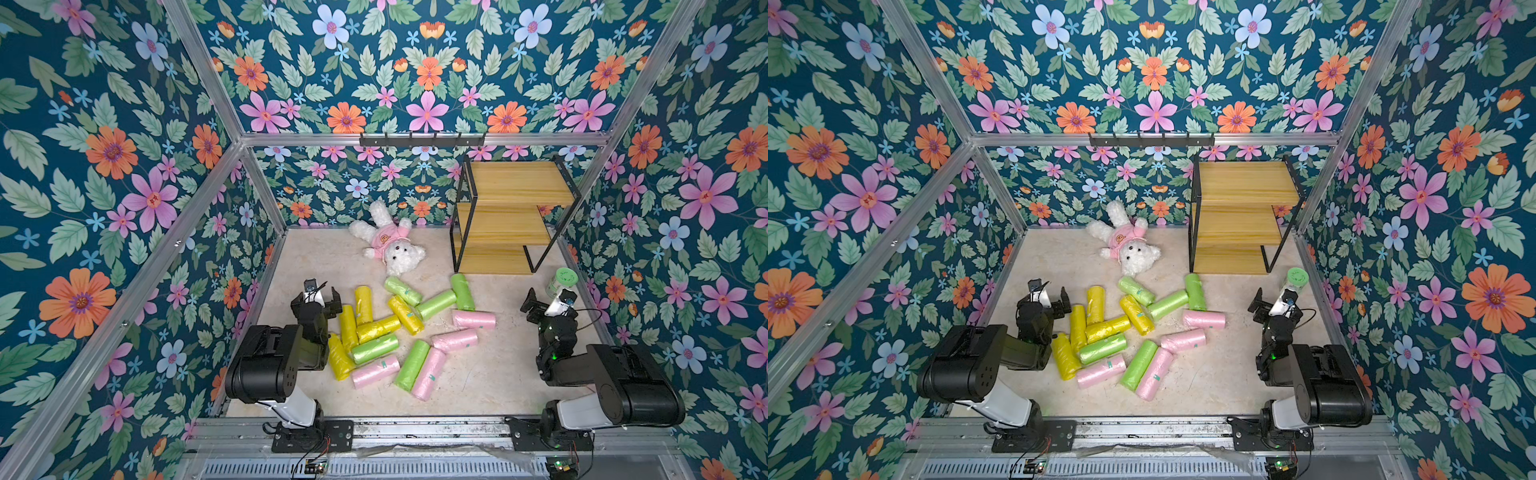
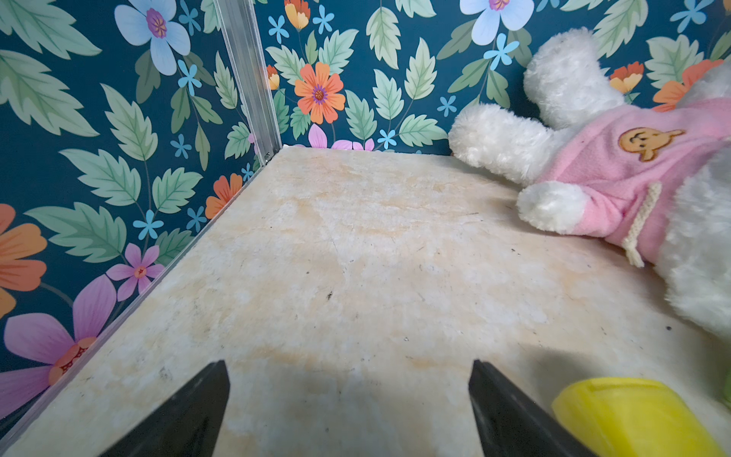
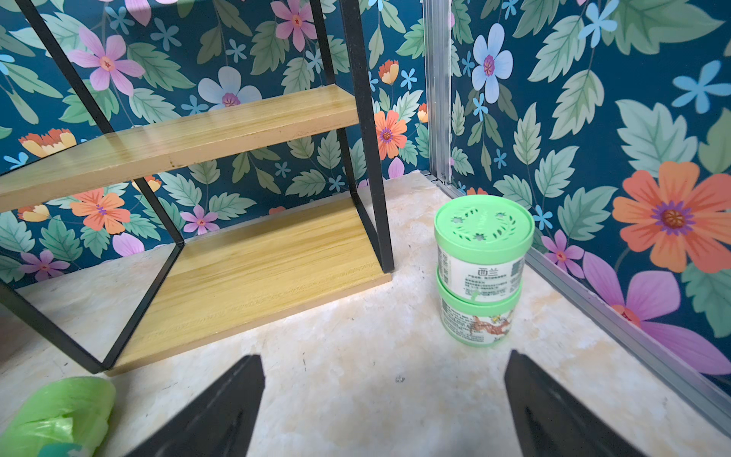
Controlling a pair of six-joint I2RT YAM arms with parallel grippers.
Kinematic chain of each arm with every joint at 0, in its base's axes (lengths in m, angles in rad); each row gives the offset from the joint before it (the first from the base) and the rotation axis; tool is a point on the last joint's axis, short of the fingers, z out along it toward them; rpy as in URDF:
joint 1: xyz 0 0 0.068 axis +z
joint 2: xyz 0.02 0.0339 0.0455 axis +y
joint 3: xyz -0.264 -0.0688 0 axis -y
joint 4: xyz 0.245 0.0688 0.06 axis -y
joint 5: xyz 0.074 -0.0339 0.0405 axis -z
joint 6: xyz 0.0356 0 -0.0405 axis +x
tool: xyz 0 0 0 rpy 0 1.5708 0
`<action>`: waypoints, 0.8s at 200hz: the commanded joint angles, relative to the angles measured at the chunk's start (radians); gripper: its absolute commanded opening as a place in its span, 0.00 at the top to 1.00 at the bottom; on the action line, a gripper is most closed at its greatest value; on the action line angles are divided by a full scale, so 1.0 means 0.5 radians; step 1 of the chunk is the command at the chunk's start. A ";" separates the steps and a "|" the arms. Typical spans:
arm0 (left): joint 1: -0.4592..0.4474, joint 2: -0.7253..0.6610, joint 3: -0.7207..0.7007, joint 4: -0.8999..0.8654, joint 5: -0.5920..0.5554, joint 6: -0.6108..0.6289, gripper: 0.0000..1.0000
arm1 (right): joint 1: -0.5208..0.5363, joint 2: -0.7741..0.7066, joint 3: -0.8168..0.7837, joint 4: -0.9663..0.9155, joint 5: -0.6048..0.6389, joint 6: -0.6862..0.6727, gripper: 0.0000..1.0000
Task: Sort the rolls of trash bags by color and place them on the shelf
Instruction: Pick up the roll of trash bags from the center of the board.
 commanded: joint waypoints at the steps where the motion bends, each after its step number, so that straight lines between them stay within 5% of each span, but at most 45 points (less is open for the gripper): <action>1: 0.010 -0.004 0.005 0.053 0.026 0.009 0.01 | 0.004 -0.126 -0.015 0.016 0.057 -0.002 0.01; 33: 0.007 -0.384 0.132 -0.487 -0.087 -0.034 0.01 | 0.004 -0.672 0.024 -0.484 0.153 0.111 0.01; 55: 0.005 -0.643 0.242 -0.873 -0.132 -0.354 0.01 | 0.002 -1.008 0.157 -0.932 0.152 0.348 0.03; 91: -0.030 -0.756 0.423 -1.131 0.573 -0.955 0.01 | 0.037 -1.216 0.485 -1.588 -0.322 0.450 0.05; 110: -0.212 -0.677 0.539 -1.296 0.774 -1.124 0.05 | 0.169 -1.209 0.604 -1.835 -0.466 0.427 0.05; 160: -0.795 -0.422 1.006 -2.241 0.663 -0.921 0.10 | 0.529 -1.017 0.812 -2.337 -0.593 0.289 0.06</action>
